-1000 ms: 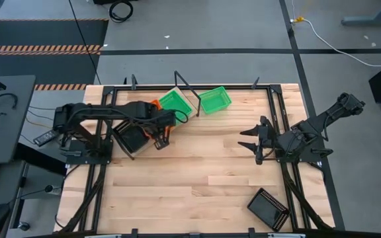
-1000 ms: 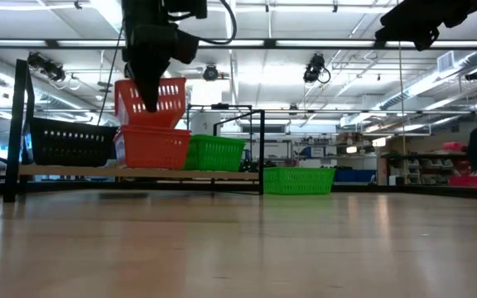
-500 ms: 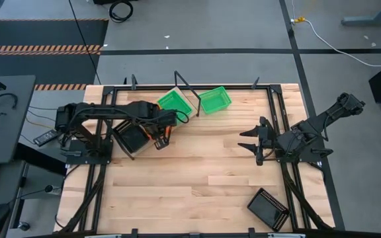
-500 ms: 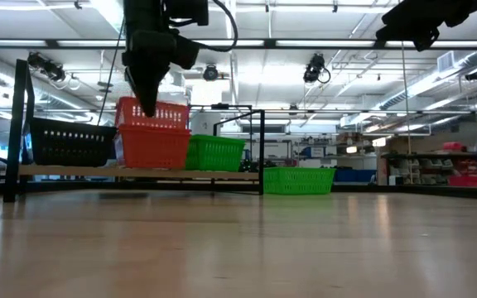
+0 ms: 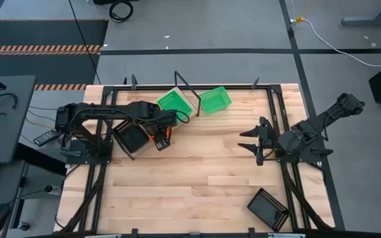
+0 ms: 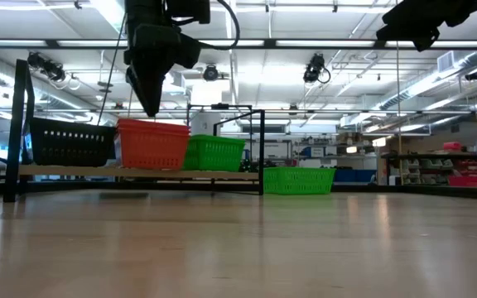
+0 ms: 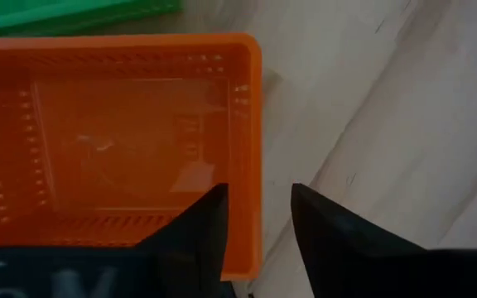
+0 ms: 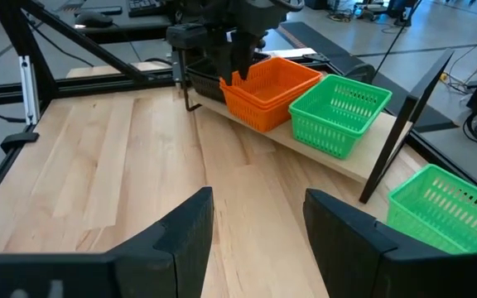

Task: Stack baskets on shelf by color
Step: Stack the orange bin on top of the orange bin on the shelf, then adjust the stacked orange bins on the shelf

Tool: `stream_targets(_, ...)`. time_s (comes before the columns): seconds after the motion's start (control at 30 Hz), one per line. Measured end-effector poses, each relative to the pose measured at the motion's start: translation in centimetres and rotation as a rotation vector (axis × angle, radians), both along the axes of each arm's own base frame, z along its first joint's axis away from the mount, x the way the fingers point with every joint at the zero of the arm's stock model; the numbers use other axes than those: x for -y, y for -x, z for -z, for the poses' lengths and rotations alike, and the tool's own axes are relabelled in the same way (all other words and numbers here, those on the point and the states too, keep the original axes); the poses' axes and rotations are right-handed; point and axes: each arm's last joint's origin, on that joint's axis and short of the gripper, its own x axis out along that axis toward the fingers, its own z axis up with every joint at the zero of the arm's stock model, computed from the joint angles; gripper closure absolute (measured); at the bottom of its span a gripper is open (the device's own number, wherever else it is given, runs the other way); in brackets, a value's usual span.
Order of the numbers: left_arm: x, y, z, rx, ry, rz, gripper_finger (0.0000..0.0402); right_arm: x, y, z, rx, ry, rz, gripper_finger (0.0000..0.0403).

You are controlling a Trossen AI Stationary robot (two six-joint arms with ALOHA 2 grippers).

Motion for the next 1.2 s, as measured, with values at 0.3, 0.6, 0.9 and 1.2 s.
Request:
stream_targets(0.3,0.3,-0.5,0.0,0.05,0.04,-0.026,0.0254,0.0,0.0,0.0,0.0,0.001,0.0,0.0209)
stream_targets(0.6,0.9,-1.6,2.5,-0.042,0.001,0.034,0.0261,0.0,0.0,0.1,-0.012,-0.009,-0.001,0.0209)
stream_targets(0.9,0.0,-1.9,3.2,-0.06,-0.01,-0.047,0.026,0.0,0.0,0.1,-0.01,-0.013,0.0,0.0209)
stream_targets(1.2,-1.3,-1.8,3.2,-0.043,0.001,-0.164,0.026,0.0,0.0,0.1,-0.011,-0.018,-0.004,0.0209)
